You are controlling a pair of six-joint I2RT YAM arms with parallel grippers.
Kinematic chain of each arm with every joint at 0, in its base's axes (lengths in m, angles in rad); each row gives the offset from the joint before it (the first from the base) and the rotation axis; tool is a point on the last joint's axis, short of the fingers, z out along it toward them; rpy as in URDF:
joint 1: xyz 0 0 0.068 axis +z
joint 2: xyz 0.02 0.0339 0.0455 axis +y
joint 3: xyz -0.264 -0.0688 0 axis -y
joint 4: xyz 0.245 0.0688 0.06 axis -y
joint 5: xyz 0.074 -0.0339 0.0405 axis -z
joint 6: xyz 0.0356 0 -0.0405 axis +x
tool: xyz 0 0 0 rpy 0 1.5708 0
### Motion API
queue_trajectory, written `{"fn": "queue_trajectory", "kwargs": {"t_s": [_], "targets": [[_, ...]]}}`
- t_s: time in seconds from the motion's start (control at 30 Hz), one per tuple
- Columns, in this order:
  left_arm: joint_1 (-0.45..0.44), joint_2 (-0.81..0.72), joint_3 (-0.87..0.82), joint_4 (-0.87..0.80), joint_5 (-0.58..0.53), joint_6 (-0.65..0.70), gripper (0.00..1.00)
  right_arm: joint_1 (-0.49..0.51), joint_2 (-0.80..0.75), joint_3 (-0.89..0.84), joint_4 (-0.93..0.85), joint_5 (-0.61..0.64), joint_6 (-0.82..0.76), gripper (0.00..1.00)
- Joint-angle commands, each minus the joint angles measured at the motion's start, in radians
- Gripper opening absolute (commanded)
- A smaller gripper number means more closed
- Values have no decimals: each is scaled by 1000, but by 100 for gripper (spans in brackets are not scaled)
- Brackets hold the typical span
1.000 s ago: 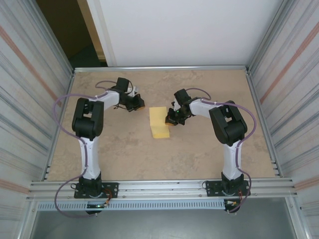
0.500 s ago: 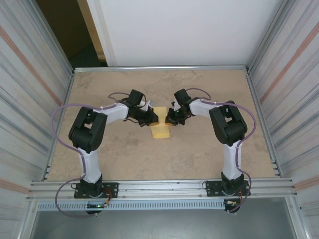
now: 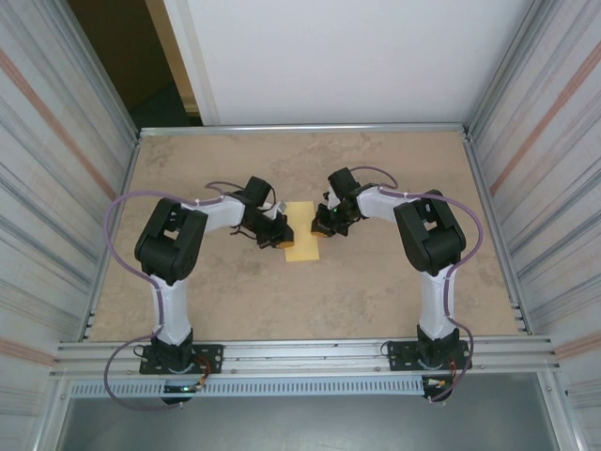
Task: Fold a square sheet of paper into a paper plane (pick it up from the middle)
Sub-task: First fold the square sheet of paper in half at the center of the table.
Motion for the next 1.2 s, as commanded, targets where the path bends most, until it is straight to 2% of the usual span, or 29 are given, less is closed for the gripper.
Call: {"fn": "queue_trajectory", "kwargs": {"t_s": [0.0, 0.2, 0.37, 0.57, 0.73, 0.93, 1.17], "targets": [[28, -11, -63, -68, -53, 45, 7, 18, 181, -116, -166, 264, 18, 0], [96, -164, -210, -111, -104, 64, 6, 12, 178, -124, -167, 270, 9, 0], [92, -272, -202, -47, -89, 3, 5, 10, 175, -121, -166, 268, 6, 0], [-6, -171, -79, 76, -87, -65, 5, 9, 169, -121, -171, 272, 9, 0], [-22, -50, -3, 142, -35, -97, 5, 11, 170, -125, -171, 272, 11, 0], [25, 6, -50, 115, -28, -85, 5, 7, 165, -136, -167, 275, 11, 0], [116, -123, -172, 30, -93, -31, 5, 1, 160, -150, -159, 266, 18, 0]]}}
